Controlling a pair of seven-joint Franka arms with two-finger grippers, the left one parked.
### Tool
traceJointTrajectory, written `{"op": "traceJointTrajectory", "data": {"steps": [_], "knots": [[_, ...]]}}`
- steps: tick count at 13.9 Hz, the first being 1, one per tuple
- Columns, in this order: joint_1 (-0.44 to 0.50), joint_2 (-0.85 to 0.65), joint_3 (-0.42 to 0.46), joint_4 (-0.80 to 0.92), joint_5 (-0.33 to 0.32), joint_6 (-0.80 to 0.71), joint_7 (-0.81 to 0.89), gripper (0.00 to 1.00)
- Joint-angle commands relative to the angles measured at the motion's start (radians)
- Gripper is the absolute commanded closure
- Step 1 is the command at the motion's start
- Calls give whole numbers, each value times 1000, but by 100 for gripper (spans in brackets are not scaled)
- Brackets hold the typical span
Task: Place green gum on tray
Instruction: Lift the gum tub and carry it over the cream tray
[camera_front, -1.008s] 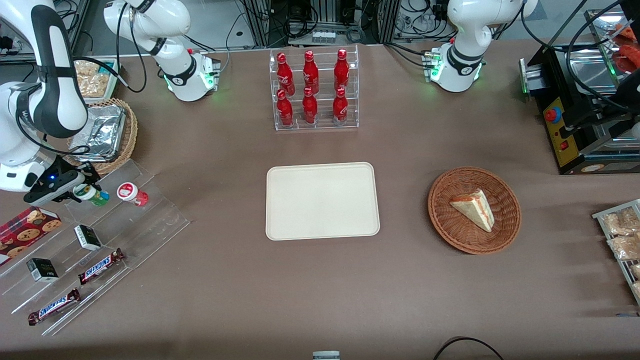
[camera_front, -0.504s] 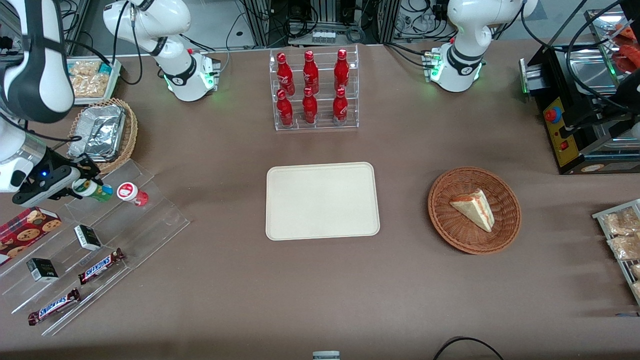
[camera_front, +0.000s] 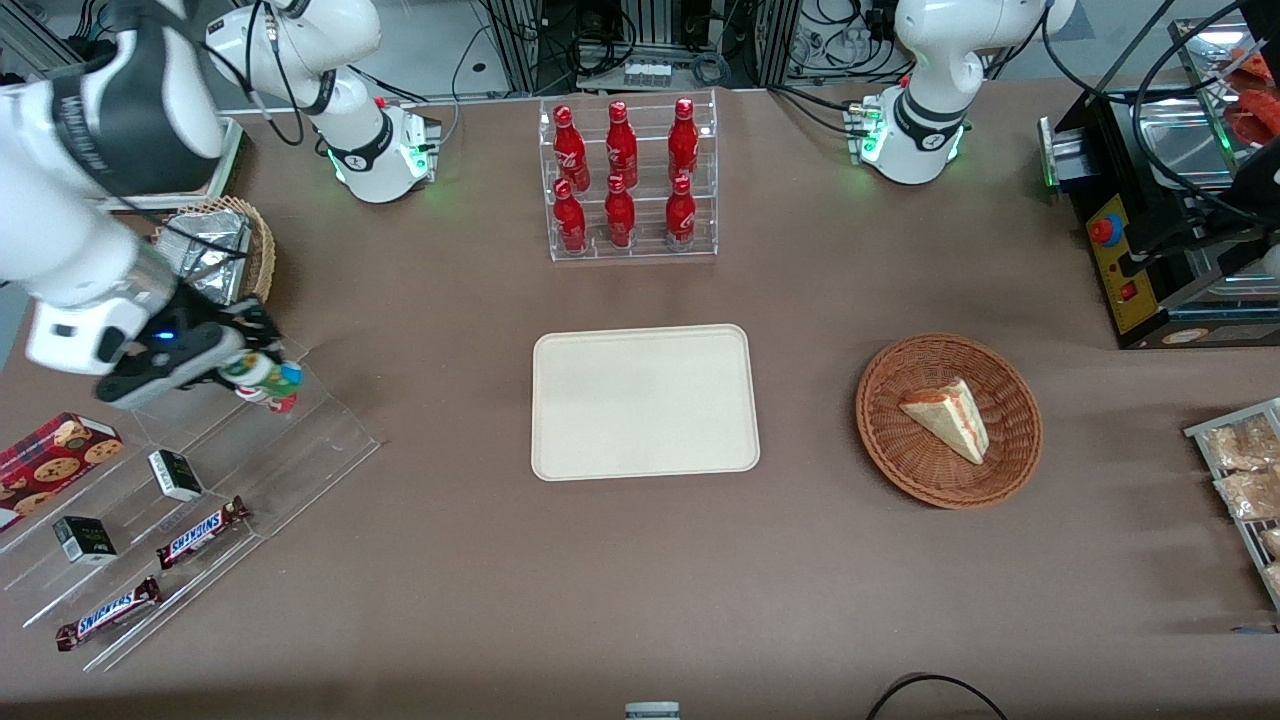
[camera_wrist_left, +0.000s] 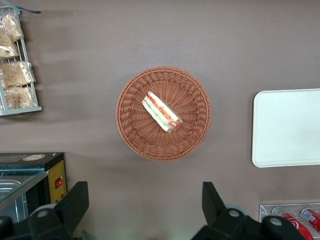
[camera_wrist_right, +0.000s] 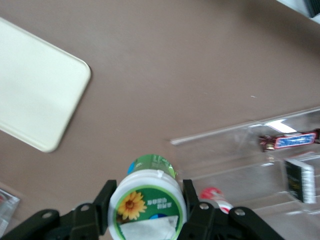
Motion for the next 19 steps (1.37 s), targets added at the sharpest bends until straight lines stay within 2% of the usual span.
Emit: {"op": "traceJointTrajectory", "data": {"steps": [1,3,8,15,19], "knots": [[131,81,-10,93,5,-30,253,100],[240,146,-10,144,7,-22,489,100],[412,362,-10,314,10,-11,829,100],[562,629,-12,357,13,252,1093,100],[604,710,-10,357,15,357,1190,100]]}}
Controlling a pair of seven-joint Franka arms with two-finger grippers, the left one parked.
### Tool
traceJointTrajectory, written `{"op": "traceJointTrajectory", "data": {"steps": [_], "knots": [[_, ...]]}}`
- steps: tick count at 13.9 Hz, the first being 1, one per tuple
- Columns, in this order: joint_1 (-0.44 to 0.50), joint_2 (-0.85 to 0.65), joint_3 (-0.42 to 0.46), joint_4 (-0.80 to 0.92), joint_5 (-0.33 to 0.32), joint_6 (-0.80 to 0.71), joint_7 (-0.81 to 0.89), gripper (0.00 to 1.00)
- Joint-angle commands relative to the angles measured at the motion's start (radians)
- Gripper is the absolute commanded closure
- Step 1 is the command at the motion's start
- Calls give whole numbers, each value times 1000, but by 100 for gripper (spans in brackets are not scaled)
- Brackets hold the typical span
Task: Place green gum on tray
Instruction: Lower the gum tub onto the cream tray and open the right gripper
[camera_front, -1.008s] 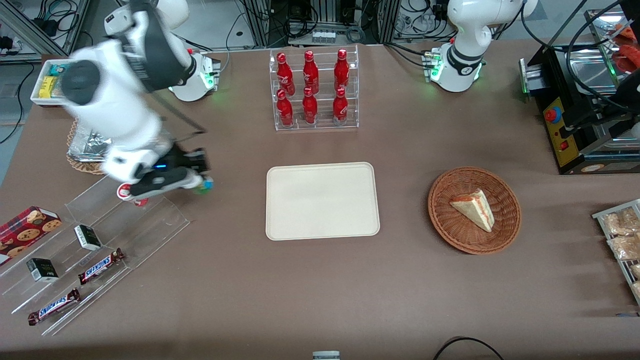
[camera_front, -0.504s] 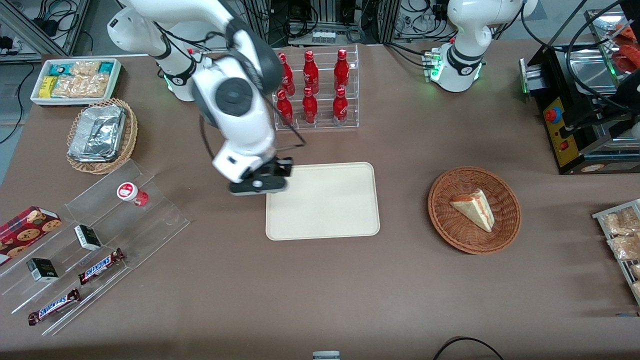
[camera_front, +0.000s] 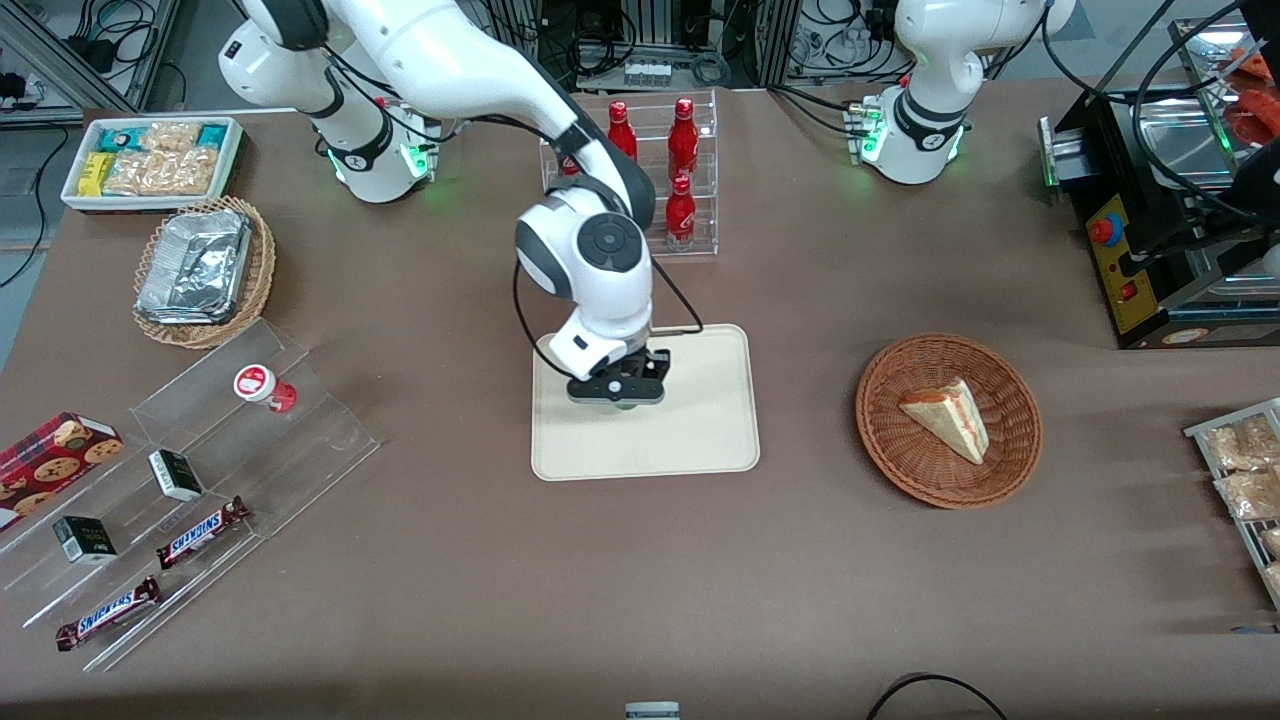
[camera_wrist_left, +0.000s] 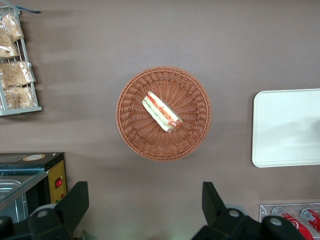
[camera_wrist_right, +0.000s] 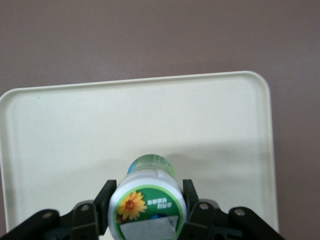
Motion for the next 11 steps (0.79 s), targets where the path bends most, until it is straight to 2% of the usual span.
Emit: {"op": "traceJointTrajectory", "data": {"steps": [1,11], "knots": [[33,54,-13,47,13,17,53,100],[48,112,-15,45,5,63,64,100]]}}
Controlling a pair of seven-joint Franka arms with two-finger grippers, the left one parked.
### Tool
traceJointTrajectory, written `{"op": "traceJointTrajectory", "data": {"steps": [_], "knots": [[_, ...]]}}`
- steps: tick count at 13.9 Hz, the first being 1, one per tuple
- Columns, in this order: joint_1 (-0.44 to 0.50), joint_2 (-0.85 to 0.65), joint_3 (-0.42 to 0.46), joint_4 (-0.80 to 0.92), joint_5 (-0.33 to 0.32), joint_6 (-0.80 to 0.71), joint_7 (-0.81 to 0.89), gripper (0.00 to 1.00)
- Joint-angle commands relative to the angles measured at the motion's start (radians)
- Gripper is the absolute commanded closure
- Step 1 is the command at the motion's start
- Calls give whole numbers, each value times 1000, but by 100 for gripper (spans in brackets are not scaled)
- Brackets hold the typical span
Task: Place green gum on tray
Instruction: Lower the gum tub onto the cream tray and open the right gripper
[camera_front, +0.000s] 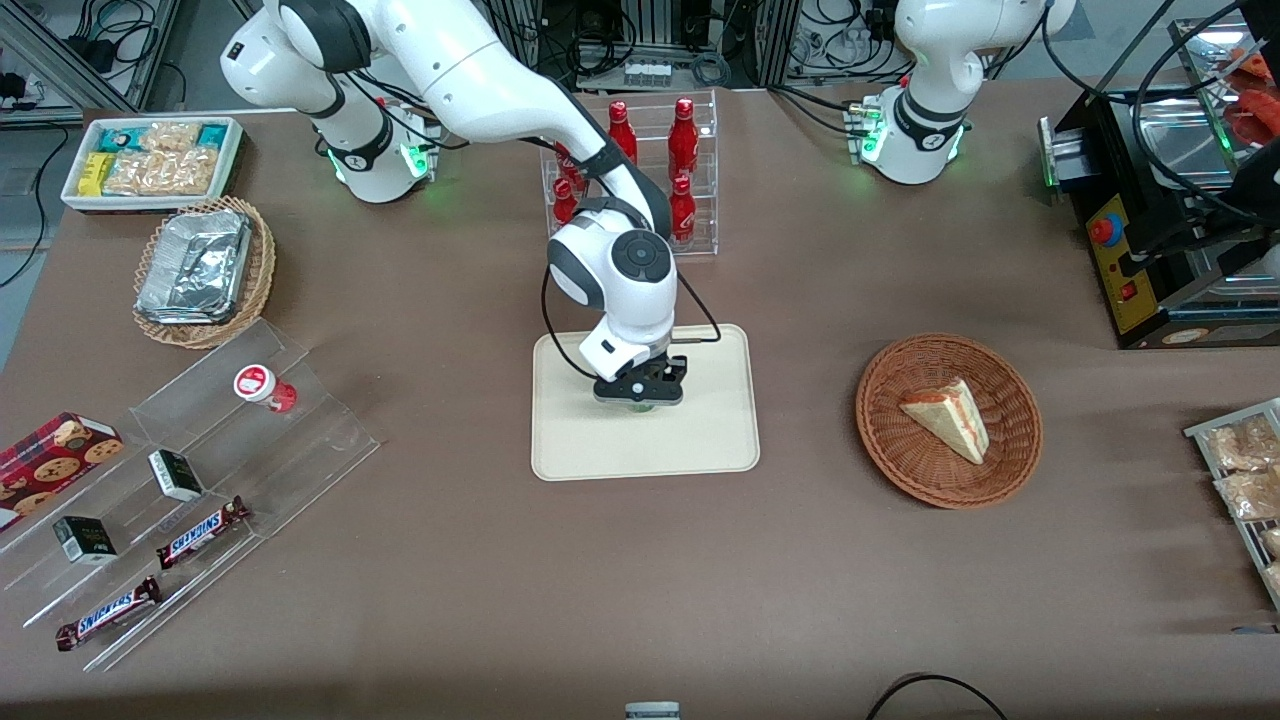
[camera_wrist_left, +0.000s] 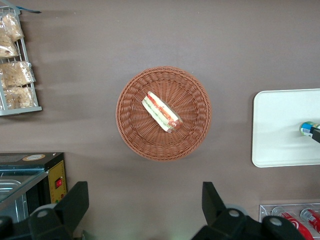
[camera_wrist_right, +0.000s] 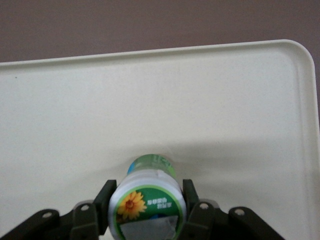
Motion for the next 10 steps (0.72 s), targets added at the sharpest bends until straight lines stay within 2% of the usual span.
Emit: {"op": "traceJointTrajectory", "data": {"steps": [1,2,3,4,8,10], "knots": [[9,22,-11,37,7,2,11,100],[9,23,-11,37,13,2,11,92],[8,25,-11,37,13,2,7,33],[8,25,-11,35,9,2,8,0],[2,8,-14,32,9,1,1,0],[-11,-47,-20,26,13,-30,-5,0]]}}
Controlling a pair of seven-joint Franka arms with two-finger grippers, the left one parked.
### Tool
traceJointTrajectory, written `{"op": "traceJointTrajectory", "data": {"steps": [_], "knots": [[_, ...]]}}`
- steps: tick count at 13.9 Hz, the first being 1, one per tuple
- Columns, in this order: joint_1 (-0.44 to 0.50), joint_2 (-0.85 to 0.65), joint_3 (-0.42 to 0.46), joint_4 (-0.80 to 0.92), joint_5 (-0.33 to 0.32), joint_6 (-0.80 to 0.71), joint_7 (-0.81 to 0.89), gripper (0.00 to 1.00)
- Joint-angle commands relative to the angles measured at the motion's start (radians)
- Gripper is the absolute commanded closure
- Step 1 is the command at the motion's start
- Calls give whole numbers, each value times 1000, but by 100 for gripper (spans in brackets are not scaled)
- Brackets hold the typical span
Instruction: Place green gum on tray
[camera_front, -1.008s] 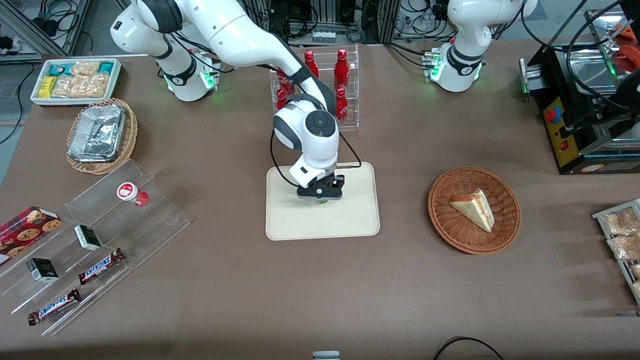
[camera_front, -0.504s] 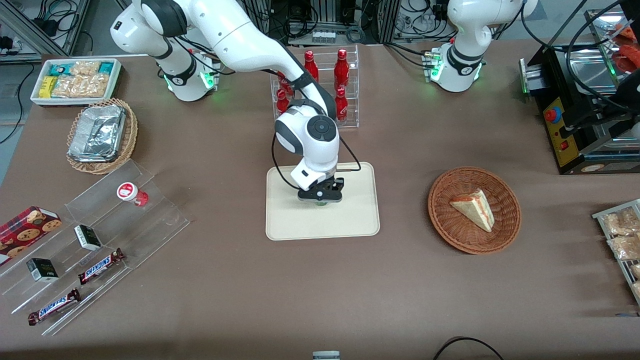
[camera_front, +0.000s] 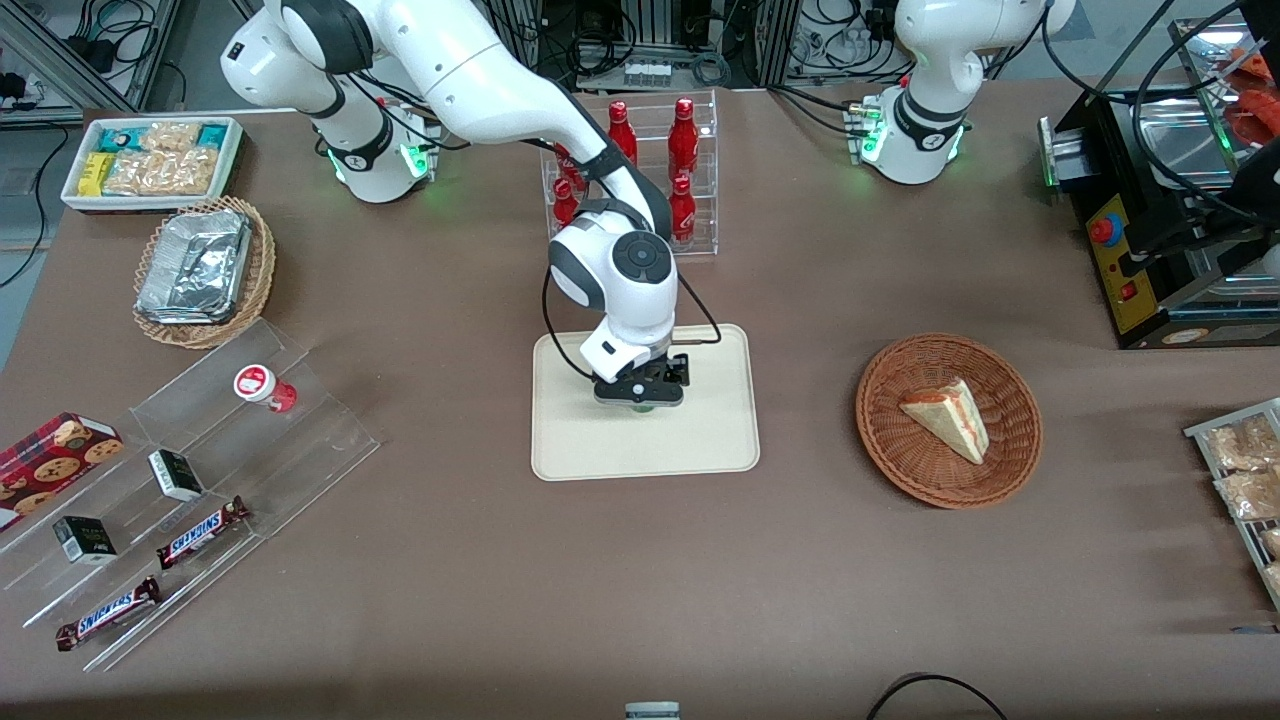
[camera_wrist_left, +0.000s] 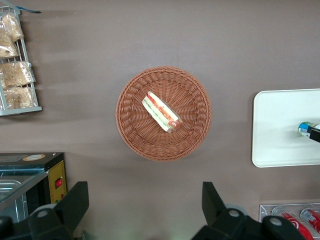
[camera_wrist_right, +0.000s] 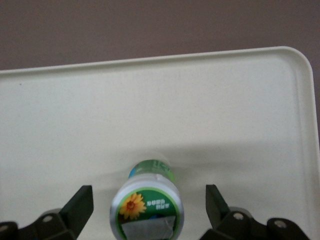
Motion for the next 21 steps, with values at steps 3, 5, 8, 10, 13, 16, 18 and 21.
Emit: {"op": "traceJointTrajectory", "data": {"steps": [3,5,8,10,13,16,18,21], "knots": [[-54,-216,-9,-42,4,-195,-42,0],[-101,-330,-9,-85,2,-272,-67,0],[-213,-491,0,-125,2,-416,-172,0],[-307,-572,3,-128,4,-543,-266,0],[-440,-655,12,-132,-5,-660,-346,0],[-587,-734,37,-137,-7,-723,-493,0],[-657,-780,49,-137,-8,-789,-580,0],[-830,-818,153,-139,-41,-827,-706,0]]}}
